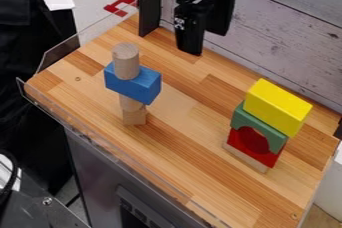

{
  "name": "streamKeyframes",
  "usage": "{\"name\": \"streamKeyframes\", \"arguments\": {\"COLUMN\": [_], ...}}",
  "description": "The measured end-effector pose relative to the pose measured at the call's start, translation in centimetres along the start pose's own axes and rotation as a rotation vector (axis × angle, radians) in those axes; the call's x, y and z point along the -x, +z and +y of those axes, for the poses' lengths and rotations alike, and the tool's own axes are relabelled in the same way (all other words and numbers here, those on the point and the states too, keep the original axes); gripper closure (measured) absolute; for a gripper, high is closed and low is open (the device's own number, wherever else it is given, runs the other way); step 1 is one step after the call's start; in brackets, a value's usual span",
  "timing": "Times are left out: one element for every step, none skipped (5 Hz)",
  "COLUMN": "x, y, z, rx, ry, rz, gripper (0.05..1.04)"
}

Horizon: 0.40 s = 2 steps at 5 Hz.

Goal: Taking off the yellow rectangular block and place it in the middle of the table

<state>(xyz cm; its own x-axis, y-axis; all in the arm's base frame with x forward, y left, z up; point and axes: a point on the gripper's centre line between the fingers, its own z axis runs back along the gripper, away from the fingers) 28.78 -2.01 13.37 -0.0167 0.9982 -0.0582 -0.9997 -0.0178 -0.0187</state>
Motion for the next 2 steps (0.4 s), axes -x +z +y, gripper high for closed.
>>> {"name": "streamKeyframes", "arguments": {"x": [2.8,5.0], "y": [0.3,0.1], "z": [0.2,0.4], "rx": [0.02,0.032], "ry": [-0.054,-0.095], "rz": [0.015,0.037], "gripper": [0.084,0.084]}}
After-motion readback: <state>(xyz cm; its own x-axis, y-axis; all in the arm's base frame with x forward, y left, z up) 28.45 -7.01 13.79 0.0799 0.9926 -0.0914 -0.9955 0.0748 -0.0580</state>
